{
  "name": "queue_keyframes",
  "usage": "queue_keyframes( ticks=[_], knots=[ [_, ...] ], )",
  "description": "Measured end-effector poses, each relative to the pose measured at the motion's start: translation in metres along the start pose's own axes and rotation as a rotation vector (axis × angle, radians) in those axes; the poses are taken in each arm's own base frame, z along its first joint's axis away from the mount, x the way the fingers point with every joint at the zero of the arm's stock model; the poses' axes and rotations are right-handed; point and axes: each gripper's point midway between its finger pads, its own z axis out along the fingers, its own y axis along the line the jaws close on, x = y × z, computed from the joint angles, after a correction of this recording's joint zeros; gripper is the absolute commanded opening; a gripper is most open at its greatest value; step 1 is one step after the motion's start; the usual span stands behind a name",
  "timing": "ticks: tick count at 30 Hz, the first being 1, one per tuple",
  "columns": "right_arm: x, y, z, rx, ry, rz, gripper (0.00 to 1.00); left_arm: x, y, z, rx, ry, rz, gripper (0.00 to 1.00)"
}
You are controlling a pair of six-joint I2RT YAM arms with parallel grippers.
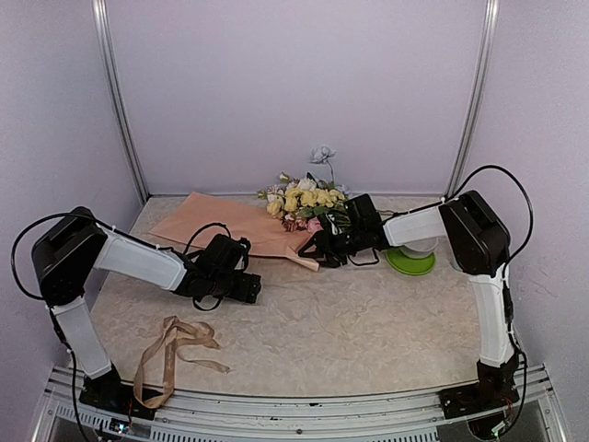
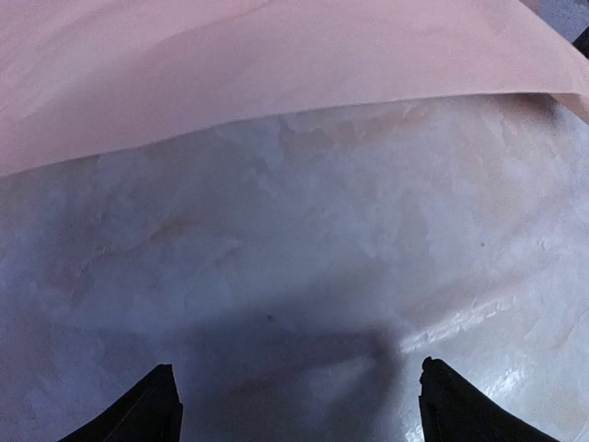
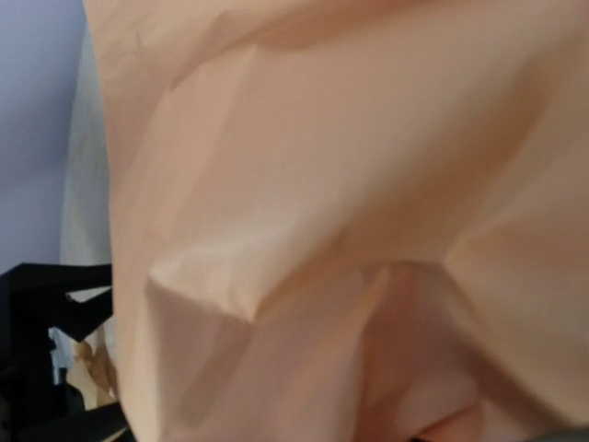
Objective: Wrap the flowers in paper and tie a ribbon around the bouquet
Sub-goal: Pick up the folded wrapping paper from the center of the board.
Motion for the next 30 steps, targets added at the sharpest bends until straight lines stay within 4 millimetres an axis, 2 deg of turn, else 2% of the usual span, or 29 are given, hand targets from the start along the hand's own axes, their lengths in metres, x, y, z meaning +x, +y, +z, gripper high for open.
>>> queue_keyframes(
  ticks=[3,7,11,16,18,20,22,26,27,28,29,30],
  knots=[
    [-0.004,0.004,0.002,-0.023,-0.005,0.017,0.23,-0.012,-0.004,0.003,0.012,-0.026,0.009,0.88],
    [-0.009,0.012,0.001,-0.059,-0.018,0.032,0.00,-0.017,-0.004,0.004,0.032,-0.037,0.005,0.87],
    [-0.011,0.018,0.001,-0.083,-0.025,0.035,0.00,-0.020,0.006,0.005,0.040,-0.041,-0.022,0.87],
    [-0.006,0.022,0.004,-0.093,-0.013,0.026,0.00,-0.014,0.025,0.003,0.029,-0.031,-0.058,0.87],
    [-0.002,0.024,0.006,-0.084,-0.005,0.013,0.00,-0.015,0.029,-0.002,0.032,-0.031,-0.074,0.87],
    [0.005,0.027,0.006,-0.056,0.007,-0.010,0.00,-0.019,0.032,-0.016,0.035,-0.050,-0.091,0.87],
    [0.013,0.039,0.002,-0.024,0.019,-0.054,0.00,-0.030,0.035,-0.039,0.044,-0.095,-0.122,0.86],
    [0.032,0.087,-0.019,0.004,0.025,-0.192,0.00,-0.061,0.050,-0.080,0.046,-0.210,-0.208,0.86],
    [0.038,0.103,-0.028,0.003,0.024,-0.236,0.00,-0.062,0.054,-0.084,0.042,-0.223,-0.227,0.86],
    [0.044,0.128,-0.043,-0.006,0.016,-0.300,0.00,-0.058,0.060,-0.086,0.033,-0.227,-0.251,0.86],
    [0.045,0.133,-0.047,-0.006,0.010,-0.314,0.00,-0.052,0.064,-0.087,0.026,-0.221,-0.268,0.86],
    [0.049,0.151,-0.058,-0.017,0.001,-0.364,0.00,-0.041,0.067,-0.086,0.019,-0.206,-0.283,0.86]
  ],
)
